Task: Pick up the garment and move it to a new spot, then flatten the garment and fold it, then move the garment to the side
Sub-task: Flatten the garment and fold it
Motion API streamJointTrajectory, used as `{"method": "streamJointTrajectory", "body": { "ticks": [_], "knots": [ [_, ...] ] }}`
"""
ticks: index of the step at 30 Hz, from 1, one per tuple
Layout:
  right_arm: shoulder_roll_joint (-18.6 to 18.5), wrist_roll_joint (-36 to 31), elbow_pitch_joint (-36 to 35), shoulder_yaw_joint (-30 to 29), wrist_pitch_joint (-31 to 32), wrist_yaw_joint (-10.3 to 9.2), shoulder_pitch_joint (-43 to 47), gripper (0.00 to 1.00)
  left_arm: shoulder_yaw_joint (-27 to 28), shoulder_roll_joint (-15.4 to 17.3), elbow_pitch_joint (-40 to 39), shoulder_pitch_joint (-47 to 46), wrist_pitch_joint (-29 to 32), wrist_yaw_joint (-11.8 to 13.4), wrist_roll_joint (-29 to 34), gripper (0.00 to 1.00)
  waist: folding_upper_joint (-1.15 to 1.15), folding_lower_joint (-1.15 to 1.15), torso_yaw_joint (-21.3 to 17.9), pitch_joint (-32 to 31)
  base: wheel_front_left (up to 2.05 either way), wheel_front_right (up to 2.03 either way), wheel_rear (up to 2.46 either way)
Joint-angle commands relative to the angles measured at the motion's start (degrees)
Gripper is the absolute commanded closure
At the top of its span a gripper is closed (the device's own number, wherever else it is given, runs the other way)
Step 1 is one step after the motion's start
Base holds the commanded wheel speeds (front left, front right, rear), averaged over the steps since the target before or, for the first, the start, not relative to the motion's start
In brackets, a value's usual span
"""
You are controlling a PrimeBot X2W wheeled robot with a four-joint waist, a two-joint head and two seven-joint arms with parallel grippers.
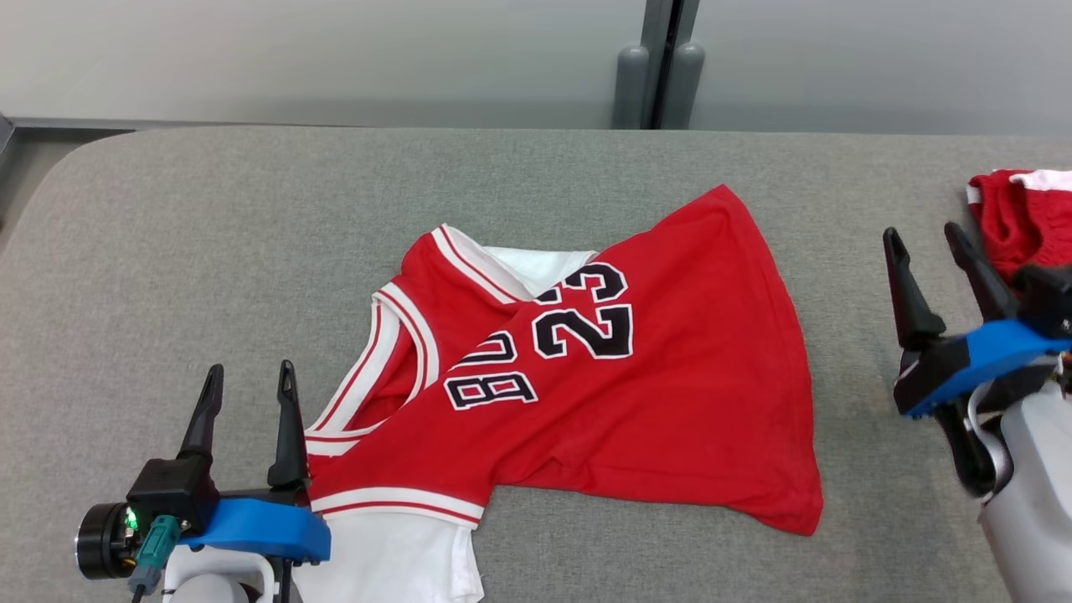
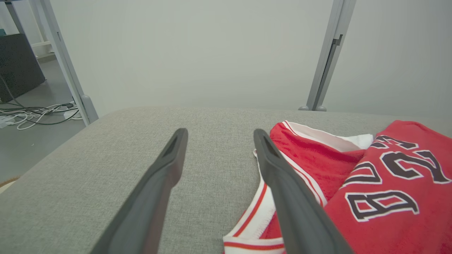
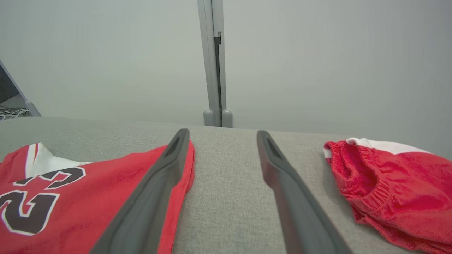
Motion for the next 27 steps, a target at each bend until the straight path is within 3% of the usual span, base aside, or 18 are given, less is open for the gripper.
{"method": "streamJointTrajectory", "body": {
  "ticks": [1,7,13,27],
  "knots": [
    [1.14,-1.52,-3.85,-1.91,-0.27,0.03,4.27,0.0,0.57,0.4,-0.12,0.61,-0.25,-0.15,0.41,0.0,0.0,0.01,-1.37,-1.38,0.0,0.0,0.0],
    [5.88,-6.26,-16.58,-6.79,-0.28,0.03,17.21,0.0,1.58,0.66,0.25,2.16,-0.25,-0.32,1.07,0.0,0.0,0.01,-2.69,-3.38,0.0,0.0,0.0],
    [10.61,-11.32,-24.93,-8.78,-0.28,0.02,27.11,0.0,2.2,0.78,1.05,3.5,-0.25,-0.48,1.44,0.0,0.0,0.01,-3.22,-5.36,0.0,0.0,0.0],
    [16.24,-15.8,-28.92,-11.99,-0.29,0.03,38.34,0.0,2.72,0.88,2.5,6.96,-0.26,0.22,2.56,0.0,0.0,0.01,-2.82,-9.29,0.0,0.0,0.0]
  ]
}}
